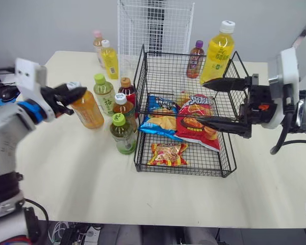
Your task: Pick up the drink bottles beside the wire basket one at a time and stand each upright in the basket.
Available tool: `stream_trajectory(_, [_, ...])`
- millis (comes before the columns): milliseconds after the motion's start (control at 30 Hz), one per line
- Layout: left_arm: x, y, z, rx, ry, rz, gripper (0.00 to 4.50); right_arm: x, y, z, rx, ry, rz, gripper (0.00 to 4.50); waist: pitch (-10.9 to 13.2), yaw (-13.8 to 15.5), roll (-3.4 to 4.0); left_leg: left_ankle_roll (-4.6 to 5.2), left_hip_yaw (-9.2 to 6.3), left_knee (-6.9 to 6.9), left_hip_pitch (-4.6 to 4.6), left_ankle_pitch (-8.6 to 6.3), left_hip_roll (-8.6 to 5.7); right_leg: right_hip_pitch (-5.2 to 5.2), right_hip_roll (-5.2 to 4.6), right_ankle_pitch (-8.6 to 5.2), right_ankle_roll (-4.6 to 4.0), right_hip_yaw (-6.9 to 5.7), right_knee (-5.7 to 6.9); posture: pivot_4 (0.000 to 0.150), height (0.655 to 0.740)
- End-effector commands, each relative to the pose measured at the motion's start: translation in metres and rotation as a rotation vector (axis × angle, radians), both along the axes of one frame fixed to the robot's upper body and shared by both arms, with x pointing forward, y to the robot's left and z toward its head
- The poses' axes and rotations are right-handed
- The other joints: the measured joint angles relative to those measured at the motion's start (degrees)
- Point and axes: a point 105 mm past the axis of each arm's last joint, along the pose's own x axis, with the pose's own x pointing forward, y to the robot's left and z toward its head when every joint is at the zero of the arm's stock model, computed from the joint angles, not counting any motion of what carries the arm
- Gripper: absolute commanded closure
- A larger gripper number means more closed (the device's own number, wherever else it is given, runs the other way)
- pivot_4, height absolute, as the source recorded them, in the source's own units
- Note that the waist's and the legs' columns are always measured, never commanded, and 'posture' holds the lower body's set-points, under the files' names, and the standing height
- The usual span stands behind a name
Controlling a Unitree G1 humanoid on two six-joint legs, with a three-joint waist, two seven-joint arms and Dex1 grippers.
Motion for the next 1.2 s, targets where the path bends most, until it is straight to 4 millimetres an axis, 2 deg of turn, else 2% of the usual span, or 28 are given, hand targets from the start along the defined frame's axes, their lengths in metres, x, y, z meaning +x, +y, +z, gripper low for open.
stream_trajectory(33, [-0.015, -0.002, 0.075, -0.034, -0.172, -0.056, 3.15, -0.008, -0.011, 0.015, 0.013, -0.06, -0.062, 0.0, 0.0, 0.37, 0.0, 0.0, 0.01, 0.01, -0.01, 0.0, -0.02, 0.02, -0.02, 0.0, 0.0, -0.01, -0.06, 0.15, 0.736])
stream_trajectory(100, [-0.009, -0.011, 0.104, -0.079, -0.196, -0.099, 3.15, -0.01, -0.015, 0.016, 0.016, -0.062, -0.089, 0.0, 0.0, 0.57, -0.01, 0.01, 0.08, 0.04, 0.0, -0.01, -0.08, 0.04, -0.07, 0.0, 0.02, 0.02, -0.12, 0.15, 0.736])
stream_trajectory(200, [-0.003, -0.032, 0.129, -0.089, -0.21, -0.199, 3.15, -0.014, -0.015, 0.016, 0.019, -0.059, -0.104, 0.0, -0.01, 0.77, 0.02, 0.02, 0.14, 0.07, 0.06, -0.01, -0.1, 0.12, -0.06, 0.01, 0.09, 0.08, -0.16, 0.15, 0.736])
stream_trajectory(300, [0.004, -0.074, 0.164, -0.113, -0.249, -0.372, 3.15, -0.014, -0.016, 0.015, 0.019, -0.054, -0.141, 0.0, 0.01, 1.27, -0.02, 0.02, 0.07, 0.1, 0.04, 0.0, -0.1, 0.11, -0.02, 0.01, 0.07, 0.02, -0.06, 0.15, 0.736])
stream_trajectory(367, [0.007, -0.099, 0.177, -0.106, -0.252, -0.472, 3.15, -0.015, -0.019, 0.015, 0.025, -0.058, -0.173, 0.0, 0.01, 1.27, -0.01, 0.02, 0.0, 0.15, -0.05, 0.0, -0.07, 0.08, 0.04, 0.0, 0.09, -0.02, -0.1, 0.15, 0.736])
stream_trajectory(467, [0.012, -0.124, 0.183, -0.085, -0.249, -0.568, 3.15, -0.015, -0.022, 0.016, 0.037, -0.071, -0.217, 0.0, 0.02, 0.92, 0.02, 0.03, 0.15, 0.12, -0.24, -0.01, -0.11, -0.1, 0.0, 0.02, 0.07, 0.13, -0.15, 0.15, 0.736])
stream_trajectory(633, [0.024, -0.185, 0.177, -0.035, -0.237, -0.732, 3.15, -0.017, -0.034, 0.022, 0.041, -0.101, -0.308, 0.0, 0.1, -0.12, 0.17, 0.05, 0.15, 0.0, -0.26, -0.02, -0.1, -0.14, 0.01, 0.0, 0.03, 0.12, -0.15, 0.15, 0.736])
stream_trajectory(767, [0.04, -0.222, 0.15, 0.022, -0.208, -0.792, 3.15, -0.017, -0.046, 0.03, 0.04, -0.144, -0.398, 0.0, 0.12, -0.56, 0.2, 0.05, 0.18, -0.02, -0.26, -0.02, -0.11, -0.15, 0.01, -0.01, 0.03, 0.17, -0.15, 0.15, 0.736])
stream_trajectory(933, [0.059, -0.24, 0.125, 0.061, -0.2, -0.763, 3.15, -0.023, -0.051, 0.031, 0.025, -0.146, -0.434, 0.0, 0.13, -0.87, 0.24, 0.05, 0.25, -0.06, -0.26, -0.02, -0.11, -0.2, 0.04, -0.01, 0.03, 0.27, -0.14, 0.15, 0.736])
stream_trajectory(1200, [0.077, -0.245, 0.112, 0.031, -0.193, -0.668, 3.15, -0.032, -0.053, 0.03, 0.025, -0.146, -0.448, 0.0, 0.16, -0.89, 0.29, 0.04, 0.26, -0.08, -0.27, -0.02, -0.14, -0.21, 0.03, -0.01, 0.04, 0.29, -0.14, 0.15, 0.736])
